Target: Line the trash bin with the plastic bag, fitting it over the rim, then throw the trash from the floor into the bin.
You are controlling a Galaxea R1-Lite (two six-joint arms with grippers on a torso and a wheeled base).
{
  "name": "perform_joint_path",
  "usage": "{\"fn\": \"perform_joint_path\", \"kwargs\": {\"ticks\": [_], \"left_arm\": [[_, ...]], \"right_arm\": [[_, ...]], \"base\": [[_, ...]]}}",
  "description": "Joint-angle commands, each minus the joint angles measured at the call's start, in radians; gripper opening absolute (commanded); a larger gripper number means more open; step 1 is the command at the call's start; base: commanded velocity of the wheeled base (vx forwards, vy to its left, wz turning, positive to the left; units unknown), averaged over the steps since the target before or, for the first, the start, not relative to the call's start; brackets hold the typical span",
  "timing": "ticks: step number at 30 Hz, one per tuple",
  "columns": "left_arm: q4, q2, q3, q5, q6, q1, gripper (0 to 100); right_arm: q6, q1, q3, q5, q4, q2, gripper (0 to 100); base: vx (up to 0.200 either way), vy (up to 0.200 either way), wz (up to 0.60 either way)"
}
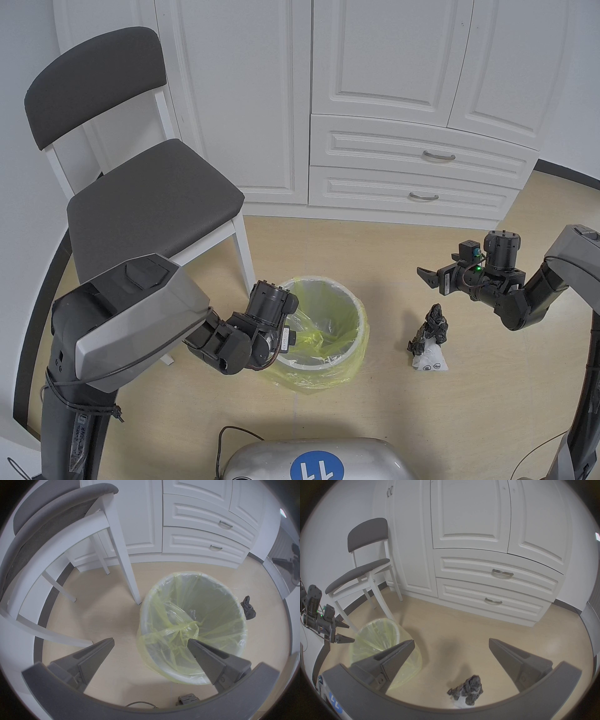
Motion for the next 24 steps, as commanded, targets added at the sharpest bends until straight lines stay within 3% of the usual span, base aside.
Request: {"fn": "perform_joint_path", "kwargs": {"ticks": [1, 2, 3, 4, 8, 11, 17, 24], "left_arm": [[-0.04, -0.05, 0.046, -0.003, 0.002, -0.005, 100], [-0.066, -0.098, 0.098, -0.017, 0.007, -0.008, 100], [-0.069, -0.102, 0.105, -0.018, 0.007, -0.008, 100], [-0.109, -0.164, 0.168, -0.066, 0.018, -0.017, 100], [-0.266, -0.302, 0.364, -0.147, 0.055, -0.038, 100], [-0.401, -0.385, 0.52, -0.153, 0.098, -0.051, 100], [-0.68, -0.527, 0.793, -0.156, 0.153, -0.058, 100], [-0.95, -0.636, 0.99, -0.159, 0.142, -0.017, 100]], "right_arm": [[0.006, 0.029, 0.129, -0.04, 0.043, -0.11, 100], [0.04, 0.04, 0.18, -0.089, 0.098, -0.167, 100], [0.046, 0.041, 0.183, -0.092, 0.101, -0.172, 100], [0.121, 0.06, 0.217, -0.114, 0.146, -0.221, 100], [0.244, 0.083, 0.257, -0.118, 0.252, -0.305, 100], [0.273, 0.087, 0.263, -0.155, 0.35, -0.351, 100], [0.339, 0.095, 0.266, -0.316, 0.549, -0.399, 100], [0.351, 0.064, 0.228, -0.327, 0.508, -0.247, 100]], "base": [[0.0, 0.0, 0.0], [0.0, 0.0, 0.0], [0.0, 0.0, 0.0], [0.0, 0.0, 0.0], [0.0, 0.0, 0.0], [0.0, 0.0, 0.0], [0.0, 0.0, 0.0], [0.0, 0.0, 0.0]]}}
